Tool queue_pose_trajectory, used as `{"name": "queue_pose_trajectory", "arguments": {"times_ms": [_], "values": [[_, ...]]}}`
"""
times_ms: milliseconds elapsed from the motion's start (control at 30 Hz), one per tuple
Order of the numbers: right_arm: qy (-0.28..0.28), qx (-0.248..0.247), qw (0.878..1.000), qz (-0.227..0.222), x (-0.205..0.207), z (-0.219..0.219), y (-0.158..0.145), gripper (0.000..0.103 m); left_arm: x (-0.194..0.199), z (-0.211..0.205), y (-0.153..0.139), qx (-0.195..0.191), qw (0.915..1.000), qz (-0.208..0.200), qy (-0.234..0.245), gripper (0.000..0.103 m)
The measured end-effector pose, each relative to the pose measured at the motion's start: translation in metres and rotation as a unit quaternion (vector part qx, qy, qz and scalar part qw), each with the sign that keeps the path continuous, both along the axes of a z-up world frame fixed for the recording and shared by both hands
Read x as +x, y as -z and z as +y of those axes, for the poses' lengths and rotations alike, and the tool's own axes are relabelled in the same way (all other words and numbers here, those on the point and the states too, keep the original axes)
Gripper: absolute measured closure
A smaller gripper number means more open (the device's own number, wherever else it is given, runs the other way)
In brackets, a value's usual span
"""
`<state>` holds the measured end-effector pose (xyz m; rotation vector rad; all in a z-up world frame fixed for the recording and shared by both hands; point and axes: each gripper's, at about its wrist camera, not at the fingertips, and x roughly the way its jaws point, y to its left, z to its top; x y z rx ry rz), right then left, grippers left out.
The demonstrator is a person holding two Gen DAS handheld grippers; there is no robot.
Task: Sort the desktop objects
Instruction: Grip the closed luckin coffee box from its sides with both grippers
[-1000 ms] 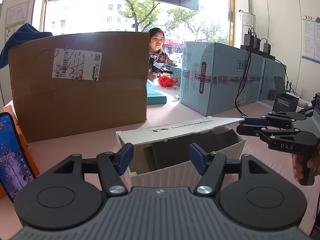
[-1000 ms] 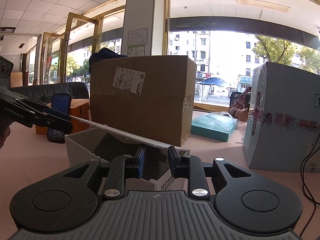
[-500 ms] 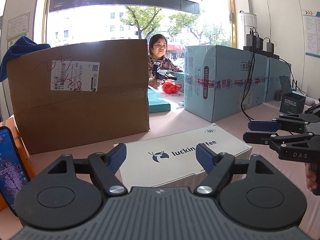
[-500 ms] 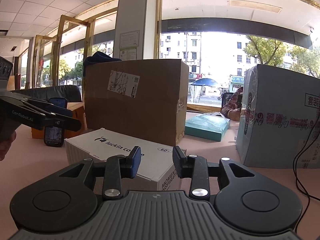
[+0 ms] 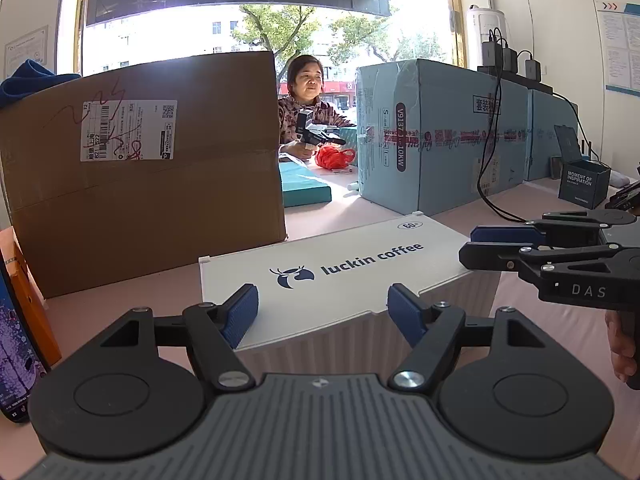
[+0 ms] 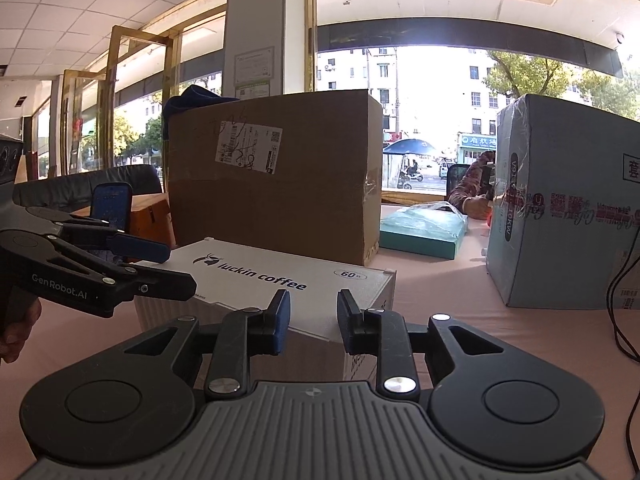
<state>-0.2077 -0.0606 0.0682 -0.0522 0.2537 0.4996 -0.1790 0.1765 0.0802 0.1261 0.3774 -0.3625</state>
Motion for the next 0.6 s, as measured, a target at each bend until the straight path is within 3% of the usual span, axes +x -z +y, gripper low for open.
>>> {"name": "queue_pose_trajectory", "arguments": {"times_ms": [100, 133, 167, 200, 267, 300, 400, 500, 600], "values": [[0.001, -0.001, 1.0, 0.0, 0.0, 0.0, -0.001, 0.078, 0.002, 0.002, -0.005, 0.001, 1.0, 0.009, -0.001, 0.029], [-0.001, -0.001, 1.0, 0.003, 0.002, 0.0, -0.003, 0.075, 0.002, 0.002, -0.007, 0.002, 0.9999, 0.014, -0.002, 0.019], [-0.006, 0.007, 1.0, 0.01, 0.003, -0.002, -0.005, 0.067, 0.002, 0.005, -0.009, -0.002, 0.9999, 0.012, -0.005, 0.017], [-0.013, 0.03, 0.999, 0.018, 0.003, -0.008, -0.007, 0.037, 0.0, 0.009, -0.013, -0.011, 0.9999, 0.004, -0.011, 0.016], [0.005, 0.083, 0.997, 0.002, 0.0, -0.024, -0.013, 0.001, -0.002, 0.018, -0.023, -0.031, 0.999, -0.011, -0.032, 0.0], [0.015, 0.109, 0.994, -0.006, -0.002, -0.032, -0.016, 0.0, -0.002, 0.022, -0.026, -0.04, 0.9982, -0.016, -0.042, 0.0], [0.023, 0.142, 0.988, 0.048, 0.015, -0.044, -0.021, 0.0, 0.008, 0.023, -0.033, -0.039, 0.997, -0.008, -0.066, 0.0], [0.032, 0.174, 0.979, 0.103, 0.033, -0.055, -0.025, 0.0, 0.027, 0.014, -0.035, -0.004, 0.9955, 0.031, -0.09, 0.0], [0.04, 0.205, 0.965, 0.157, 0.051, -0.067, -0.03, 0.0, 0.043, 0.017, -0.032, -0.022, 0.9916, 0.081, -0.098, 0.0]]}}
